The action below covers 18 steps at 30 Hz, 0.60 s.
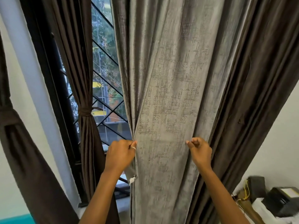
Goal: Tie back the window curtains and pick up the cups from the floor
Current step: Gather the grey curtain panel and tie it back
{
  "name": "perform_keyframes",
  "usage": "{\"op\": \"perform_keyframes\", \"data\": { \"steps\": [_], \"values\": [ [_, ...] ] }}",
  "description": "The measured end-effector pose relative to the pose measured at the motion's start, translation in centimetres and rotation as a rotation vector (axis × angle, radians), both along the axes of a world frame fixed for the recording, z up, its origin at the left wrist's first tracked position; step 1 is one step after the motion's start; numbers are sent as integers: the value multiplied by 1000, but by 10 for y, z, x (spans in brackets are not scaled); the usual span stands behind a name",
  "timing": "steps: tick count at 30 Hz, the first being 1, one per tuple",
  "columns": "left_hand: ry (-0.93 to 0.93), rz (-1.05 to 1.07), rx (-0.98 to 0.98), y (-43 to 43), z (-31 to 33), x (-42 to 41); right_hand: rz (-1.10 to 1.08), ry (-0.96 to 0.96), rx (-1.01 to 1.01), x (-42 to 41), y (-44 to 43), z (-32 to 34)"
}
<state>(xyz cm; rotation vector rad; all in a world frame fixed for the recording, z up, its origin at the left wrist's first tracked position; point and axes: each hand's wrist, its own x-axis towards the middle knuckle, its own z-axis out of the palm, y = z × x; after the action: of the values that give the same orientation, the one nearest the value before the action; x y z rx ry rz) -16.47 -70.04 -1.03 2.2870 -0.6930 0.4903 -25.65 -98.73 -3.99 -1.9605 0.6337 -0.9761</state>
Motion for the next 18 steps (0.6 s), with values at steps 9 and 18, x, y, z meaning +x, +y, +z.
{"op": "perform_keyframes", "data": {
  "steps": [9,18],
  "values": [
    [19,-36,-1,-34,-6,-14,121,-61,-12,-29,49,-11],
    [31,-83,-33,-66,-1,-37,214,-120,-184,-10,108,-10]
  ]
}}
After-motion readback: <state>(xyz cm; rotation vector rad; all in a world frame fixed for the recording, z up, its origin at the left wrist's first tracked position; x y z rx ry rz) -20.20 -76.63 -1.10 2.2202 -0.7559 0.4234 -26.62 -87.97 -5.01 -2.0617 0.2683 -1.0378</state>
